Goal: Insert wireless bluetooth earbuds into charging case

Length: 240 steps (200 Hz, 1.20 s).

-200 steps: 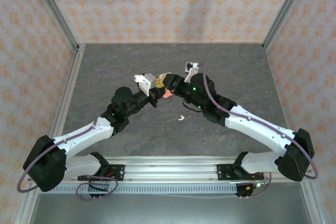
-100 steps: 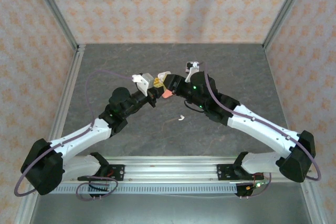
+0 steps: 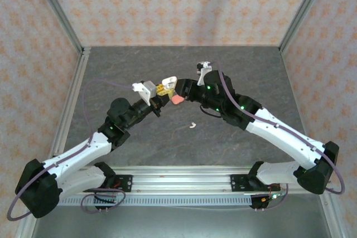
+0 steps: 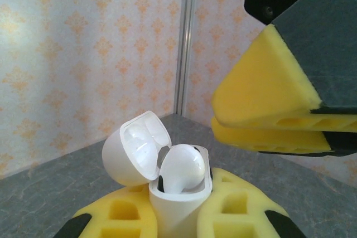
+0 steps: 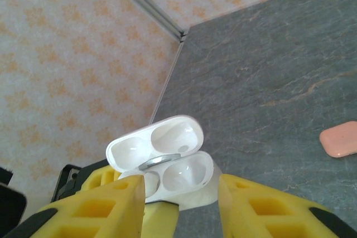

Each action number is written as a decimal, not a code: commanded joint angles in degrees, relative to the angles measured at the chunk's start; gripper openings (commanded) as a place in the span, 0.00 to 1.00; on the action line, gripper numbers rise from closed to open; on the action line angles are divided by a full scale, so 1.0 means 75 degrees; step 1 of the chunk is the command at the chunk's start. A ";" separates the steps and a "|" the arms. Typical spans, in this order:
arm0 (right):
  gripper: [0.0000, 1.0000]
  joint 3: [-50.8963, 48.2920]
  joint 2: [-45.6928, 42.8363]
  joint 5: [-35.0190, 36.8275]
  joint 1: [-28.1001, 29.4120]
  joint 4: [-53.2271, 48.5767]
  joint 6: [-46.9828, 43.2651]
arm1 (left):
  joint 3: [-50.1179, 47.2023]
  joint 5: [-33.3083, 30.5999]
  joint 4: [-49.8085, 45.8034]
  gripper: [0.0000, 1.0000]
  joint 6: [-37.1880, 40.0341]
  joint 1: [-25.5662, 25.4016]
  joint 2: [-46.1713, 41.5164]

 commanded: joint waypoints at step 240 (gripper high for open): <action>0.28 0.0413 -0.0262 0.0101 -0.0077 -0.2085 -0.0582 | -0.0674 -0.0354 -0.1394 0.00 0.0431 -0.0017 -0.0854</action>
